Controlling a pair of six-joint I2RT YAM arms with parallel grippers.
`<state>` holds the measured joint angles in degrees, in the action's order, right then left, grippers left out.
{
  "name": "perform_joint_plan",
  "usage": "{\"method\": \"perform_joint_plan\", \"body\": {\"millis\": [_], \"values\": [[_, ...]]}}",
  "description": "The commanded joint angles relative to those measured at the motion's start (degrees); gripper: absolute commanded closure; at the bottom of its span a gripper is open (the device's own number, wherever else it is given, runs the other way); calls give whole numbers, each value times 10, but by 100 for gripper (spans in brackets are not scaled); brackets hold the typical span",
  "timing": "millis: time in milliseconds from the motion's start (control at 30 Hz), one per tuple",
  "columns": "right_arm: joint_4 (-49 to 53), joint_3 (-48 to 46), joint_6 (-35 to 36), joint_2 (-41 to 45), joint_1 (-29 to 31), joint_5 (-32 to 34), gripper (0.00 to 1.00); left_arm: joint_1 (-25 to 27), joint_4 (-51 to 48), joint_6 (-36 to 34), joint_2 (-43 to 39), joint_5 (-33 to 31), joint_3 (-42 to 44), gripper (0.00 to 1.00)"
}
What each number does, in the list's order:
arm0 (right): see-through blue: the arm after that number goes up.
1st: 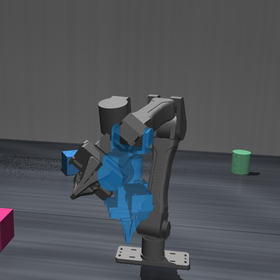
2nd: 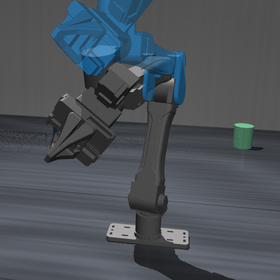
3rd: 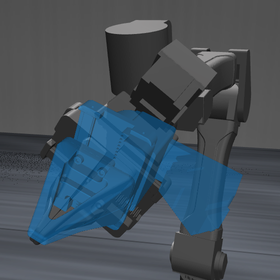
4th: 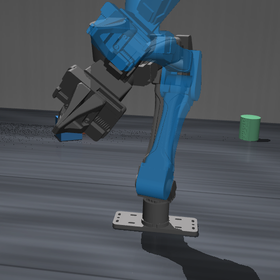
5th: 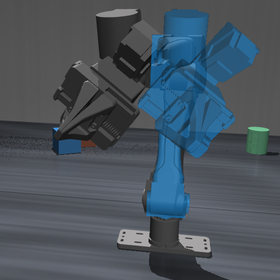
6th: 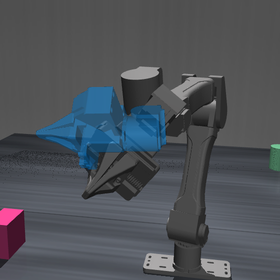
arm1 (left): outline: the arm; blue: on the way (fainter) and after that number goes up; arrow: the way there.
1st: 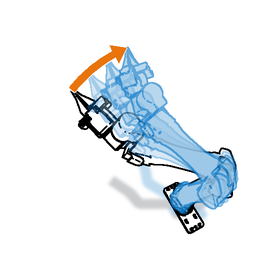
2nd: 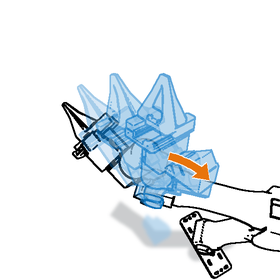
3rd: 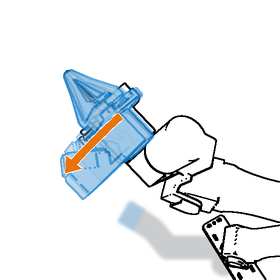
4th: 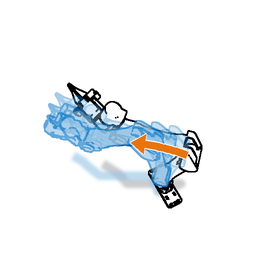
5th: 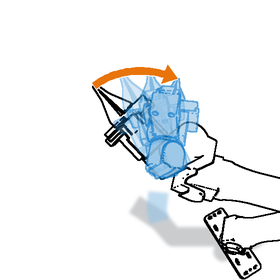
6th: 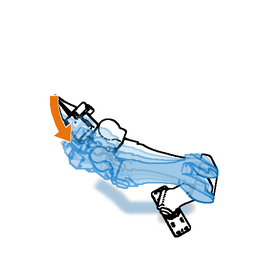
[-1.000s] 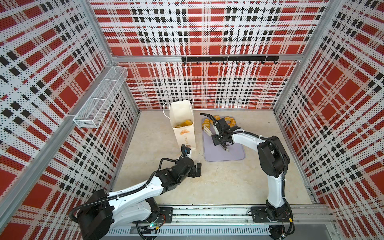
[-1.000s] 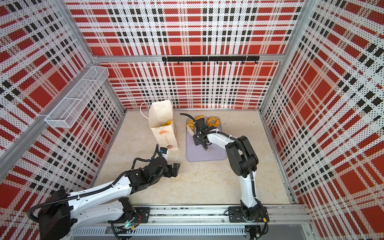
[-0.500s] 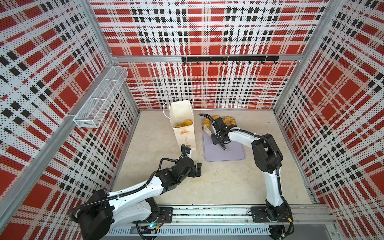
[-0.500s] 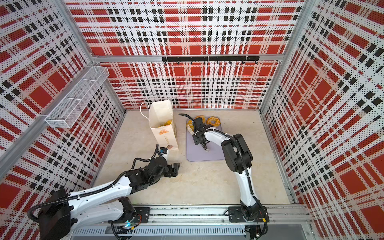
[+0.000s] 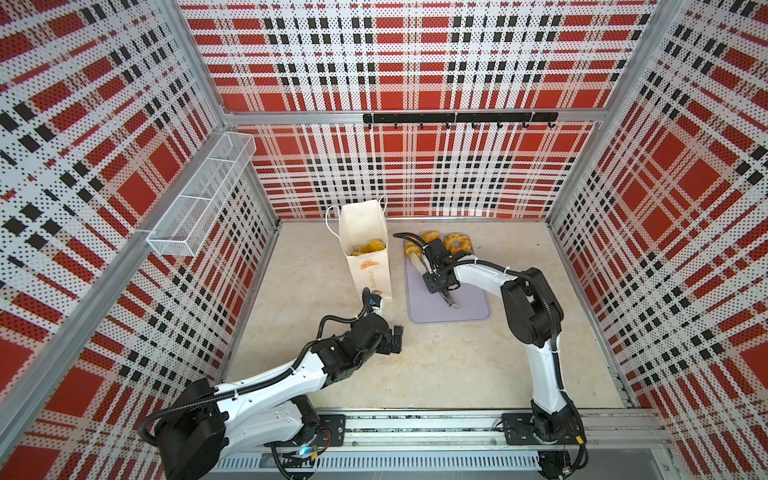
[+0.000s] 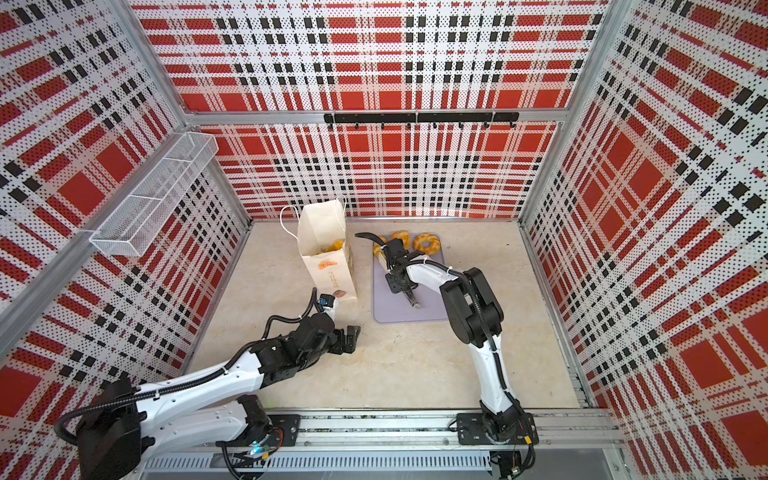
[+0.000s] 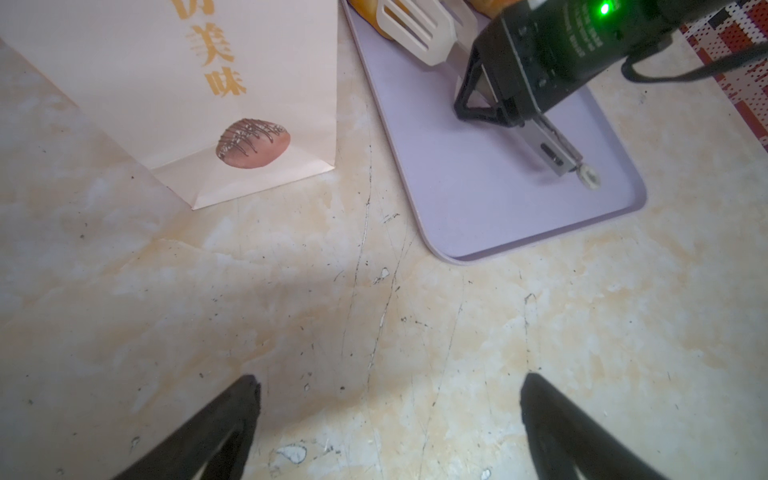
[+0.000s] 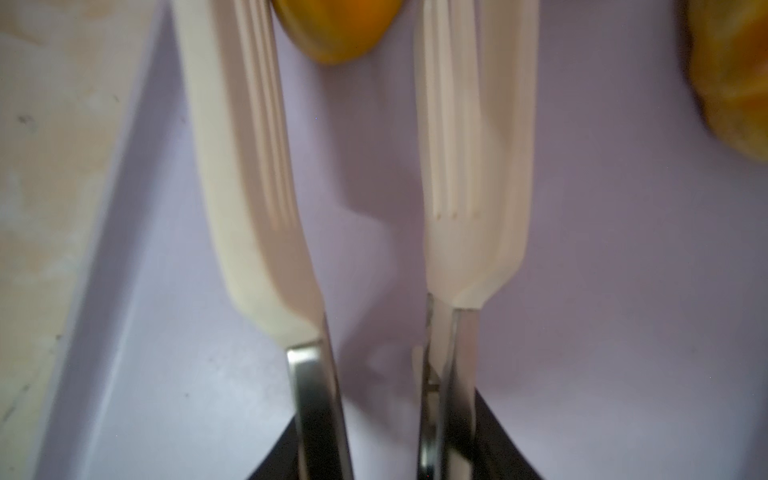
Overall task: Place the fake bread into the paper bag
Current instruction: 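Lower the open tongs toward a striped croissant on the tray with the right gripper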
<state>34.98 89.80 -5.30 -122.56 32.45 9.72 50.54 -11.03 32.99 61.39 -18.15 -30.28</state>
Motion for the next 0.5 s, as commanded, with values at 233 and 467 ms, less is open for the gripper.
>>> {"method": "perform_joint_plan", "body": {"millis": [233, 467], "values": [[-13, -112, 18, 134, 2, 3, 54, 2, 4, 5, -5, -3, -19, 0], [-11, -70, 15, 100, 2, -13, 48, 11, 5, 2, 14, -1, -34, 1]]}}
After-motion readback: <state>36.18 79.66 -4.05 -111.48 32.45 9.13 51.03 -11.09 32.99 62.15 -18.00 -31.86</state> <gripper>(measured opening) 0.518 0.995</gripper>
